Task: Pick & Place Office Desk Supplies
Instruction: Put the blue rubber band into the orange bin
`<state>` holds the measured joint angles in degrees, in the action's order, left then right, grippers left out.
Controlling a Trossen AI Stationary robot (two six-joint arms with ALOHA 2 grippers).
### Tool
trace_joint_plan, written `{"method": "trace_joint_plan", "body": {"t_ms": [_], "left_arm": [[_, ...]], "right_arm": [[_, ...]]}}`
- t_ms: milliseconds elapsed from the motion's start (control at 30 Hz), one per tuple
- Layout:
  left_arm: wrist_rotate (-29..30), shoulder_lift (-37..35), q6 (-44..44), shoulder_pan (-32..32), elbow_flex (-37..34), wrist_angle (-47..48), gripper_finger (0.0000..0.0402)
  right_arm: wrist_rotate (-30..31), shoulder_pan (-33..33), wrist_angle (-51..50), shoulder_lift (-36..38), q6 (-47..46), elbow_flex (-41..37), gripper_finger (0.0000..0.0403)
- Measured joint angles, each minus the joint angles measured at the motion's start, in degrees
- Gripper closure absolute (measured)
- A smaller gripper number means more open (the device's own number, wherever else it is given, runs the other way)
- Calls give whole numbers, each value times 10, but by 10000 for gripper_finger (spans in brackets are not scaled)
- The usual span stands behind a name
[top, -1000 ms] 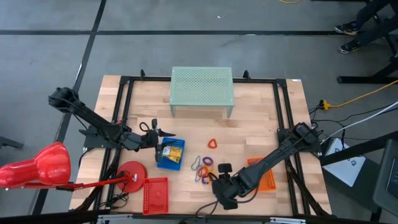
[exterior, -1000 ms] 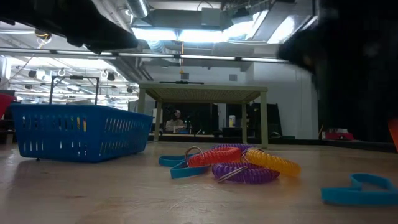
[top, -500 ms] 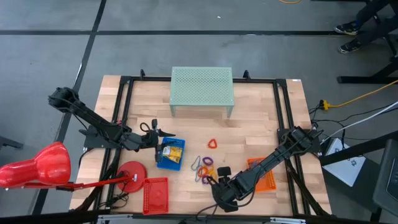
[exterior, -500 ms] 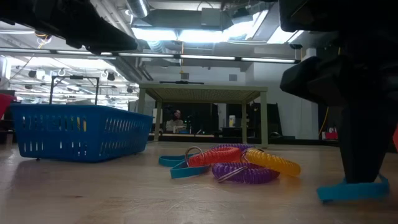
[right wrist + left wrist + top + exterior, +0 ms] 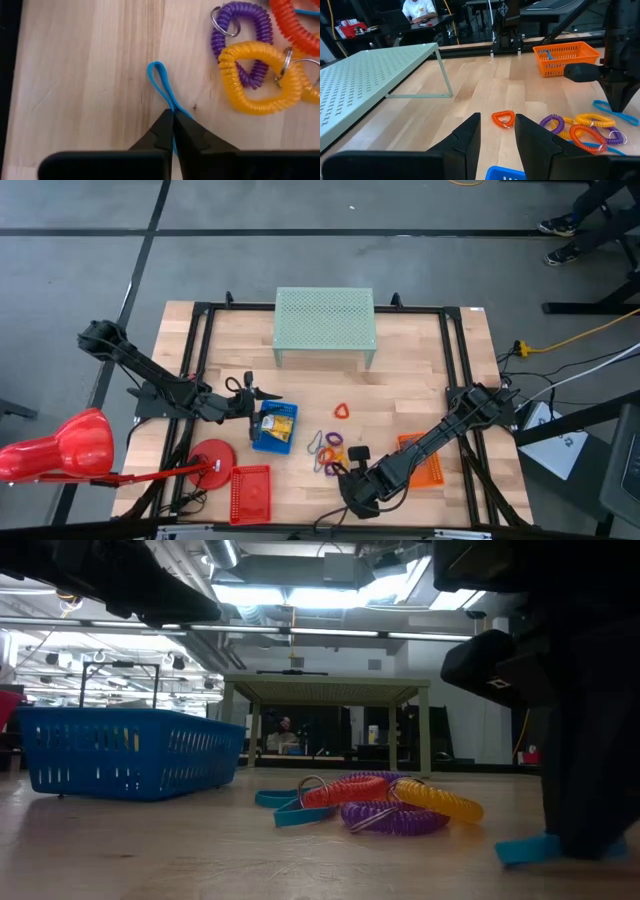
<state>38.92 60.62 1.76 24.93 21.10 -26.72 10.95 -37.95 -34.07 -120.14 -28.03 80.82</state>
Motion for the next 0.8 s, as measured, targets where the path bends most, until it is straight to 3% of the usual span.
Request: {"method": "trace_joint_plan", "body": {"t_ms": [500,800], "left_arm": [[0,0,0,0,0,0,283],[0,0,0,0,0,0,283]], "right_arm": [[28,-4,-61,80,-31,-2,401],[94,-41,-262,156,-181,-1,402]]}}
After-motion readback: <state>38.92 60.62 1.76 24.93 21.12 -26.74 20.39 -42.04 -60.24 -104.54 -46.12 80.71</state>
